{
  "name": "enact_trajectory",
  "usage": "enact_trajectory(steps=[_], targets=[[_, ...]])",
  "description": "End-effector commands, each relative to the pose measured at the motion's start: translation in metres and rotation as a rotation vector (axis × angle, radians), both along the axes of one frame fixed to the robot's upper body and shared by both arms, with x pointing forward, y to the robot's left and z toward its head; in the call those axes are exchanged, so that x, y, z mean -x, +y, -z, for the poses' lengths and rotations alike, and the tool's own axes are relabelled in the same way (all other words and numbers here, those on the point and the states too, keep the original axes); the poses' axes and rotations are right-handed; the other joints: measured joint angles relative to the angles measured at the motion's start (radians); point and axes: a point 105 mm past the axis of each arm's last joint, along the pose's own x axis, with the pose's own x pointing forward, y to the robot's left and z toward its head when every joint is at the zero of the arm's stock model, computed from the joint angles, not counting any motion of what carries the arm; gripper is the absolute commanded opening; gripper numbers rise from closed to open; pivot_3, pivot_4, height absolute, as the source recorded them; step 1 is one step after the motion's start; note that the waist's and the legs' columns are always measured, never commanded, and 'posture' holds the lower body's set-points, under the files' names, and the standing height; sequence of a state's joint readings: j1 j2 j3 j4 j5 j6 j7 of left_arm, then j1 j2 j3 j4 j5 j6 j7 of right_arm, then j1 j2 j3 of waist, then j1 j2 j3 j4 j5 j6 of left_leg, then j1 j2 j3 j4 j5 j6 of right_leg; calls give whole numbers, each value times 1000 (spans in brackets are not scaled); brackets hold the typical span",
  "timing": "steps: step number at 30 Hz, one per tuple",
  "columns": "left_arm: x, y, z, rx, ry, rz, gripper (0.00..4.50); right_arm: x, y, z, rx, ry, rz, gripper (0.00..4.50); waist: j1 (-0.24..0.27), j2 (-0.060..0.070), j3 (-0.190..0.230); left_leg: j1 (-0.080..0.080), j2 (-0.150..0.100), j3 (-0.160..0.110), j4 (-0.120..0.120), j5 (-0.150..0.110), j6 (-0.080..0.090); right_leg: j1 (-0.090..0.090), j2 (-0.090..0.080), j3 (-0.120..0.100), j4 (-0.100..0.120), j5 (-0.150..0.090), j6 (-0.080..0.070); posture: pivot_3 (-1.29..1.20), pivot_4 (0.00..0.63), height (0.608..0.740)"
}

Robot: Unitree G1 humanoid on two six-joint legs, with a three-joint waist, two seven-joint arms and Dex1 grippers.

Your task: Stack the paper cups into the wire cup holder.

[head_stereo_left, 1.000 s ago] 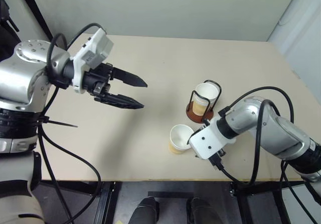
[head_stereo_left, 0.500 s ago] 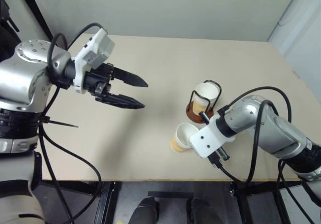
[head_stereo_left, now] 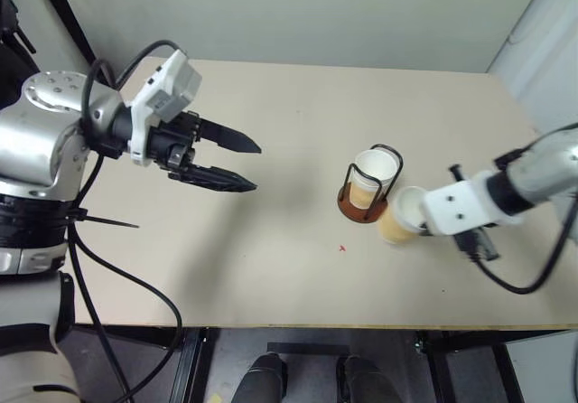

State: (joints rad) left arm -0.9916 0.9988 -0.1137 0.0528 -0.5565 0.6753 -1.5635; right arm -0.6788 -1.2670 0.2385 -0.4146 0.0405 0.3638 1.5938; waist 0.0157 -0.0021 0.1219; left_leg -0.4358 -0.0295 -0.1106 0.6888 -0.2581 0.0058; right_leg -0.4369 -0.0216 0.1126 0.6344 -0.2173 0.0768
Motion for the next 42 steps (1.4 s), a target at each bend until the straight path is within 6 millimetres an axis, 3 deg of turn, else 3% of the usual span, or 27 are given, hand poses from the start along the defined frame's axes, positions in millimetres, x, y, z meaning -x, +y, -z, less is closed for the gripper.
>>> enact_trajectory(steps=[1,3,6,9,17,22,33,42], targets=[[3,3,-12,5,-57,9,3471,15,-10,-6,52,1,-29,18,0,0,0,0,0,0,-1,0,0,0,0,0,-1,0,0,0,150,740],[2,2,-12,5,-60,10,3471,8,-20,-9,86,-43,-9,18,0,0,0,0,0,0,-4,0,-1,0,0,0,-3,1,1,0,150,740],[2,2,-13,6,-62,13,3471,-24,-29,-35,71,-223,54,18,-11,1,0,1,0,1,-5,1,-1,0,0,1,-4,2,4,0,150,740],[1,2,-12,5,-58,14,3471,-42,-13,-65,-16,-315,46,18,-17,1,1,1,1,1,-6,3,2,0,0,1,-5,5,5,0,150,740],[1,4,-13,-2,-55,10,3471,-49,22,-95,-43,-370,-86,18,-14,1,1,0,3,0,-8,6,2,-2,2,-1,-7,6,3,0,150,740],[0,3,-13,-2,-55,11,3471,-53,42,-88,-18,-358,-180,18,-16,1,1,0,3,0,-8,6,2,-2,1,-2,-7,6,2,0,150,740],[3,5,-12,0,-50,2,3471,-71,38,-84,66,-369,-210,18,-16,1,1,-1,3,0,-8,6,1,-2,1,-2,-7,6,1,0,150,740],[3,5,-11,4,-50,-7,3471,-65,42,-68,75,-310,-252,18,-16,2,1,-1,3,0,-8,6,1,-2,1,-2,-7,6,1,0,150,740]])
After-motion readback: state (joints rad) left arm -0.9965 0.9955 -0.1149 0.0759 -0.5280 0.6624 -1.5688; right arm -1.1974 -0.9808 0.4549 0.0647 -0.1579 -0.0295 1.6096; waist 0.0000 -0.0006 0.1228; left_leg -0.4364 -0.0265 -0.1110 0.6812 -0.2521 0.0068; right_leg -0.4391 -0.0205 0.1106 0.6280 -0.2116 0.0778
